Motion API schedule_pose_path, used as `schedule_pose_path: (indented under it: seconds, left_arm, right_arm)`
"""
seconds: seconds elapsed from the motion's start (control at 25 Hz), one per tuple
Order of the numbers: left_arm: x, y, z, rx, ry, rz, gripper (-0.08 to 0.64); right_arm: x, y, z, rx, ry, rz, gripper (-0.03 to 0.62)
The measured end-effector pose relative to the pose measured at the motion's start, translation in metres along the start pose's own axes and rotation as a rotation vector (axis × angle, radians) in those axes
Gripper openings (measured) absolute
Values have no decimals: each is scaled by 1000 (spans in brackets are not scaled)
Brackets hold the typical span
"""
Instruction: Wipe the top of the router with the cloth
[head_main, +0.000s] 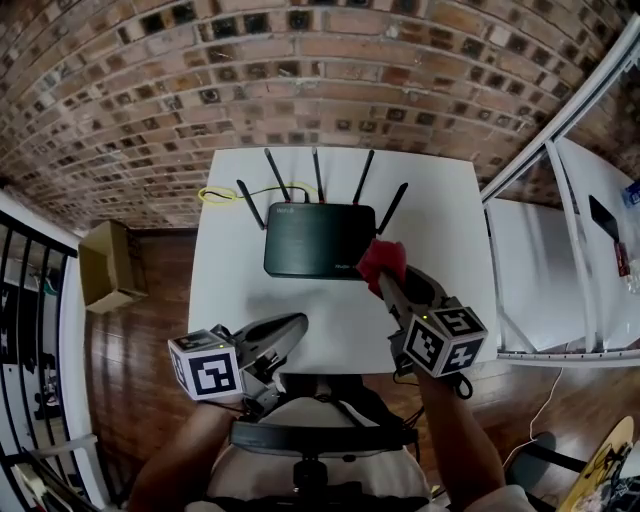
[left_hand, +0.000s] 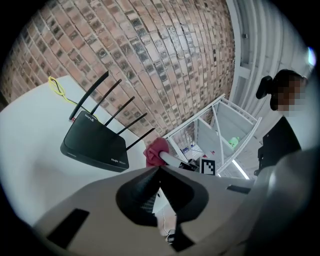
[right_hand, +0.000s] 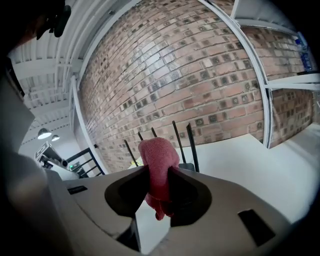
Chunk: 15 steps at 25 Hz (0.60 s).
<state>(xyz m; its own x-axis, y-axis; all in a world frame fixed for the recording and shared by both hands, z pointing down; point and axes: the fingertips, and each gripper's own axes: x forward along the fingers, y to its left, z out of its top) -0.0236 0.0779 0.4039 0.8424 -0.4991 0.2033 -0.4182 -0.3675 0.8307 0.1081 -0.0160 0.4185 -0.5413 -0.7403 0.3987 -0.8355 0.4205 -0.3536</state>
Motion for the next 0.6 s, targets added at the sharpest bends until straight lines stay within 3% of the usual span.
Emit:
schedule_pose_path:
  seconds: [0.6]
  left_arm:
    - [-57,-20,-13,44,-2,-99,23]
  right_arm:
    - [-42,80,-26,55,-54,-24,123]
